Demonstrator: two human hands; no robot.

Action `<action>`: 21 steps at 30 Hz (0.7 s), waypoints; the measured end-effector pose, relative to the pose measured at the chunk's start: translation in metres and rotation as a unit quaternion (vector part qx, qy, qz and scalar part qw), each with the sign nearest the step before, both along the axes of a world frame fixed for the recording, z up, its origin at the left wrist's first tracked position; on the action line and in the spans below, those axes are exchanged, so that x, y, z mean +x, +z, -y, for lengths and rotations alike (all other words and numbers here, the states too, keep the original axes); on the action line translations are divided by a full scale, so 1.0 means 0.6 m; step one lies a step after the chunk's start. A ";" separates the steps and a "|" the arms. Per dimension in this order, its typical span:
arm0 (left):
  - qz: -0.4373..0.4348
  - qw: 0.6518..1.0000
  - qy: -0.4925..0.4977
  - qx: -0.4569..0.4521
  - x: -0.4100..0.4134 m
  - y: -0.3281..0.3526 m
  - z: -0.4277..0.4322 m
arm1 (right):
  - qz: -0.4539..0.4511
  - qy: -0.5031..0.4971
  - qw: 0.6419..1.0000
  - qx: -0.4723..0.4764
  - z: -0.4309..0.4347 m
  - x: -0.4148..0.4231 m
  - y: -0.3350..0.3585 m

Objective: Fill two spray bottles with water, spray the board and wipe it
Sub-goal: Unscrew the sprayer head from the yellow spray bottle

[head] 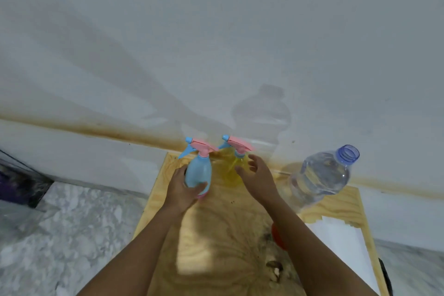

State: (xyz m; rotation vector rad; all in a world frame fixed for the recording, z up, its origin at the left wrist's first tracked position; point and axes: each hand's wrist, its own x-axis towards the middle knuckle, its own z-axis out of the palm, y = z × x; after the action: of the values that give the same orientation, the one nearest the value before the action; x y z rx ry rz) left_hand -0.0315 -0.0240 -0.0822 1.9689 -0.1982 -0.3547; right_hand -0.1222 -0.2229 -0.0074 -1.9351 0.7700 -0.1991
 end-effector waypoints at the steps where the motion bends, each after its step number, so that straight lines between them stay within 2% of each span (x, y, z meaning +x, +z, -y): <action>1: -0.005 1.000 -0.005 -0.004 0.010 -0.005 0.005 | 0.005 -0.003 1.000 -0.006 0.001 0.009 -0.003; 11: -0.053 0.997 -0.062 0.009 0.088 -0.066 0.023 | -0.012 -0.074 0.995 -0.057 0.002 0.070 -0.032; 18: -0.021 0.999 -0.044 0.009 0.087 -0.046 0.037 | 0.016 -0.086 0.995 -0.053 0.002 0.049 -0.016; 21: -0.001 0.999 -0.001 0.047 0.047 -0.028 0.040 | 0.042 -0.073 0.995 -0.047 0.002 0.026 0.005</action>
State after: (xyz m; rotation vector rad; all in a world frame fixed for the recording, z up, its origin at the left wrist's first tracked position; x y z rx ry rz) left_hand -0.0030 -0.0480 -0.0991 2.0616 -0.1838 -0.3730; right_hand -0.1069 -0.2240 -0.0047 -1.9469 0.8589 -0.4111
